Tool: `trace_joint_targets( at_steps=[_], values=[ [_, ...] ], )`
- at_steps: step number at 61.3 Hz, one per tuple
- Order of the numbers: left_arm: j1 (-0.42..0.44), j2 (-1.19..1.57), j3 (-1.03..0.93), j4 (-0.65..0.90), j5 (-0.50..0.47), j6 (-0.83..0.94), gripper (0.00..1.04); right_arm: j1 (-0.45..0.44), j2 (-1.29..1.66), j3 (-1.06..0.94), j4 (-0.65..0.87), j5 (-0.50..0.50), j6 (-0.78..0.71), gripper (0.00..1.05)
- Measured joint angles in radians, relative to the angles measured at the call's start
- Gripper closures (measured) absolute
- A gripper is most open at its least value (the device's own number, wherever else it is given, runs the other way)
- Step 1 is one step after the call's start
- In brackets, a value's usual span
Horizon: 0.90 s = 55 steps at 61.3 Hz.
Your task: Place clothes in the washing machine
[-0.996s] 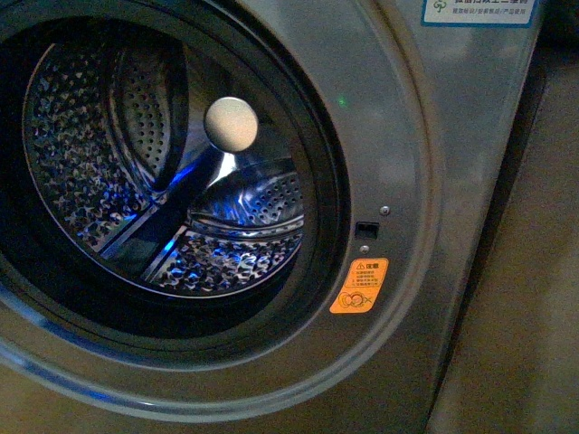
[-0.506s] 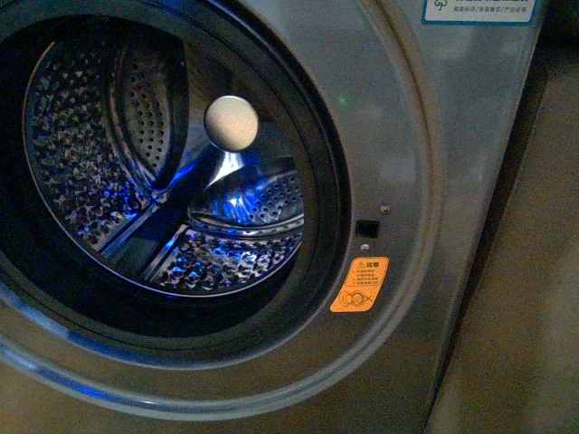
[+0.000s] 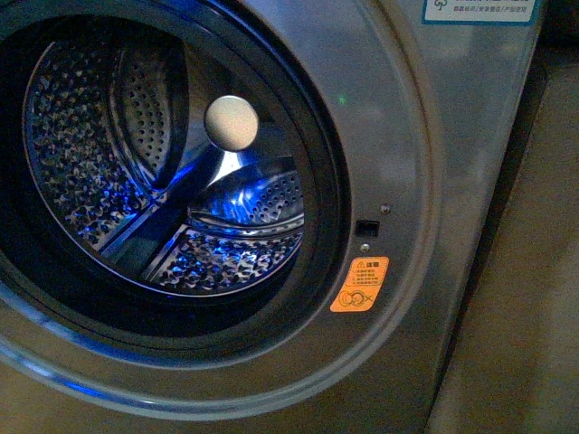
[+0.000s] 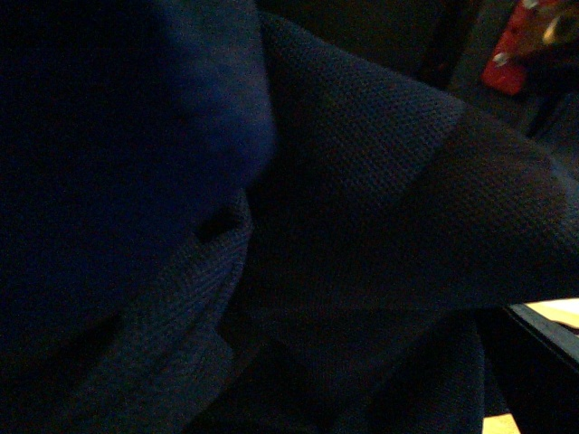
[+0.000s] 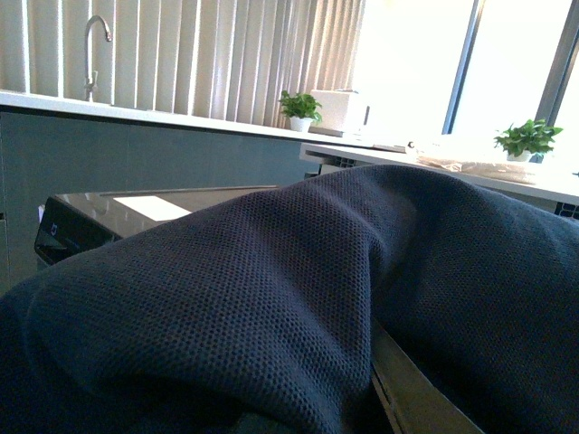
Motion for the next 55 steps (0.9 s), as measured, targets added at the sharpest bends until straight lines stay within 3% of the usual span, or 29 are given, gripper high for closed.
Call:
trace_joint_targets(
  at_steps=[6, 17, 31, 35, 39, 55],
  values=[
    [-0.021, 0.001, 0.001, 0.006, 0.002, -0.022, 0.07, 0.000, 0.000, 0.001, 0.000, 0.000, 0.000, 0.99],
    [-0.043, 0.040, 0.051, -0.021, -0.087, -0.031, 0.07, 0.000, 0.000, 0.001, 0.000, 0.000, -0.001, 0.99],
    [-0.068, 0.094, 0.119, -0.037, -0.291, -0.014, 0.07, -0.002, 0.000, 0.001, 0.000, 0.004, -0.003, 0.99],
    [-0.072, 0.105, 0.134, -0.025, -0.463, -0.011, 0.07, -0.002, 0.000, 0.001, 0.000, 0.001, -0.003, 0.99],
    [-0.076, 0.106, 0.141, -0.035, -0.529, -0.030, 0.07, -0.002, 0.000, 0.001, 0.000, 0.000, -0.003, 0.99],
    [-0.101, 0.111, 0.159, -0.101, -0.614, -0.041, 0.07, -0.002, 0.001, 0.001, 0.000, 0.000, -0.003, 0.99]
  ],
)
